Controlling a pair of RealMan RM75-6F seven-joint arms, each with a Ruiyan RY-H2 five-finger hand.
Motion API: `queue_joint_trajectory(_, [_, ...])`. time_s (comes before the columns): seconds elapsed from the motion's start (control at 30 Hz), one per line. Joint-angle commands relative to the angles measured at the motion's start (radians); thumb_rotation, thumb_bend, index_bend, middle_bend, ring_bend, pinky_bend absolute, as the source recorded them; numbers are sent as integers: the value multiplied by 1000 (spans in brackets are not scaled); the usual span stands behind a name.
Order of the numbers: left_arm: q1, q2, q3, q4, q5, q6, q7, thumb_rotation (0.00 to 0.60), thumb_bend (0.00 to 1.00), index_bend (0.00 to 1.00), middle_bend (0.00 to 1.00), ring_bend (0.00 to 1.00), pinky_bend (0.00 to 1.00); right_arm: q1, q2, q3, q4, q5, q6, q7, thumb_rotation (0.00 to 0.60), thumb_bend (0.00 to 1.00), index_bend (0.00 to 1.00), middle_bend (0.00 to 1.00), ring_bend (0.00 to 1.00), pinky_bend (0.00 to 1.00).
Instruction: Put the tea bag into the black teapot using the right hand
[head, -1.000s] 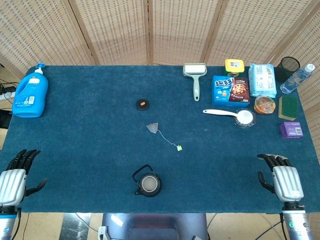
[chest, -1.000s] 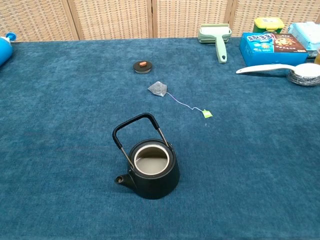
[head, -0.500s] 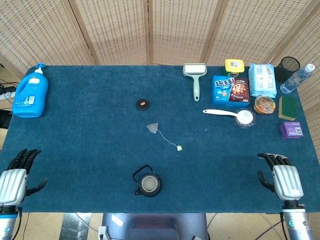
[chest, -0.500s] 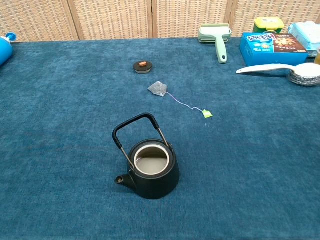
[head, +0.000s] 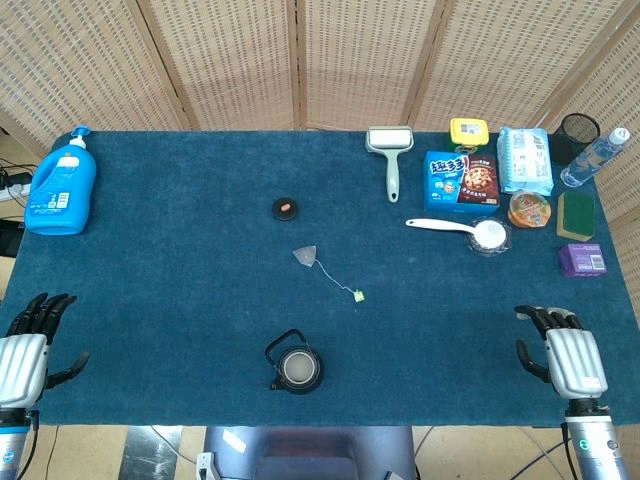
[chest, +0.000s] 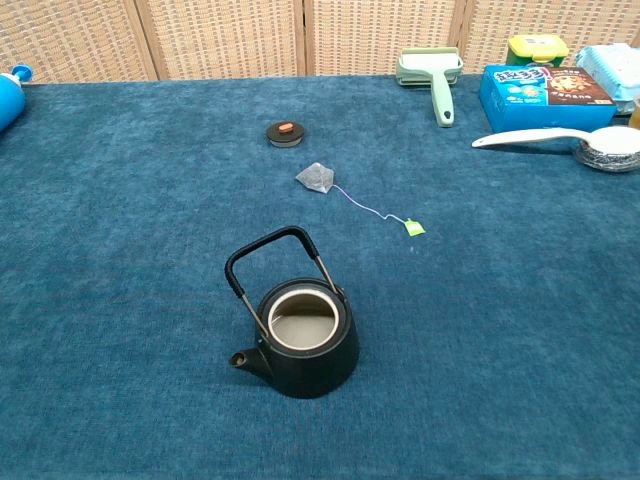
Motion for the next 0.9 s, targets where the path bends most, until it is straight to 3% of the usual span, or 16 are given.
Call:
queue_joint_trajectory(0.03, [-6, 9, -8, -4, 0, -1, 8, 600, 275, 133, 140, 62, 148, 20, 16, 7, -7, -2, -25, 17, 600, 481, 253, 400, 442, 370])
queue_joint_trajectory(0.4, [-64, 39, -49, -23, -36, -71, 19, 600, 276, 134, 140, 62, 148, 166, 81, 73, -53, 6, -194, 76, 600, 449, 231, 495, 601, 679])
queue_joint_trajectory(0.5, [-87, 52, -62, -35, -33, -90, 27, 600, 277, 134, 140, 62, 148, 234, 91, 99, -55, 26, -285, 91, 600, 443, 231, 572, 727, 807])
queue_joint_trajectory(0.63, [-114, 62, -76, -46, -37, -116, 48, 600, 276, 134, 140, 62, 148, 309, 85, 123, -50, 52, -380, 92, 600, 425, 229, 760, 934, 977])
queue_joint_trajectory(0.77, [-153, 72, -95, -62, -40, -150, 78, 600, 276, 134, 140, 62, 148, 434, 43, 161, -6, 106, -547, 132, 600, 415, 260, 898, 1000, 1000])
queue_joint_trajectory(0.9, [-170, 76, -101, -73, -50, -166, 92, 600, 277, 134, 140, 62, 148, 499, -3, 170, 35, 126, -614, 151, 600, 411, 322, 971, 1000, 1000])
